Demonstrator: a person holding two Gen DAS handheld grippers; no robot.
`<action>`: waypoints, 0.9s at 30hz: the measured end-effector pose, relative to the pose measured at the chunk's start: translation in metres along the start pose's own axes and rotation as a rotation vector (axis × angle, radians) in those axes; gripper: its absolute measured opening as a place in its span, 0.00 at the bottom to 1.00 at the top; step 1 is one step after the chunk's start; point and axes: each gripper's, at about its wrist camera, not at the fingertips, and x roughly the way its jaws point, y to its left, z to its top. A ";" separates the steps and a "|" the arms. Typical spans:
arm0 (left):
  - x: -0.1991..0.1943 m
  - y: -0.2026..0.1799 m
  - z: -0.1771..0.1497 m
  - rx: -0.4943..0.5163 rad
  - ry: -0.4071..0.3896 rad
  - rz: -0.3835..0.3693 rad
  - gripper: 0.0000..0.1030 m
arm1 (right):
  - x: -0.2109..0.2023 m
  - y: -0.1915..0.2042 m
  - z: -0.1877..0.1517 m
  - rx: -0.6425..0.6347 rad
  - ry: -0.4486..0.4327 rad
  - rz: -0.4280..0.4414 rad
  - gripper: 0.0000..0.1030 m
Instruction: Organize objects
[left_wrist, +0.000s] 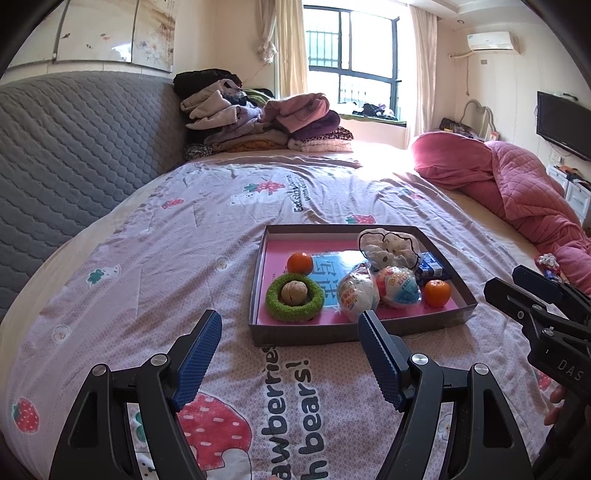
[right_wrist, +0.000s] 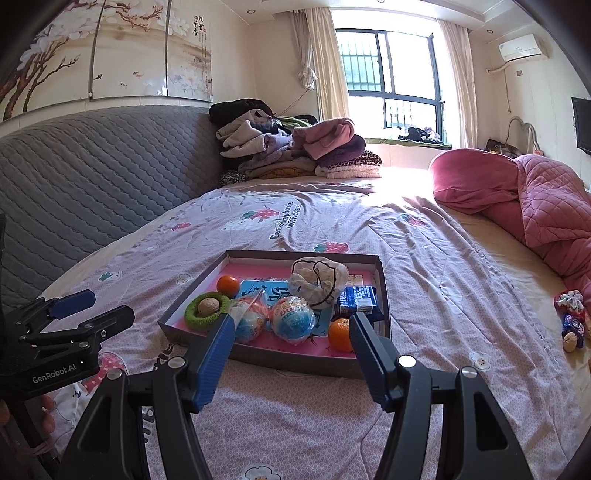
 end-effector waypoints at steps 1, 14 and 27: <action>0.000 0.000 -0.001 0.004 0.003 0.000 0.75 | 0.000 0.000 -0.001 -0.001 0.004 0.000 0.62; 0.004 -0.006 -0.021 0.024 0.059 -0.002 0.75 | 0.005 0.001 -0.020 0.001 0.069 -0.010 0.62; 0.017 -0.006 -0.040 0.022 0.131 0.010 0.75 | 0.014 -0.003 -0.037 0.012 0.110 -0.034 0.62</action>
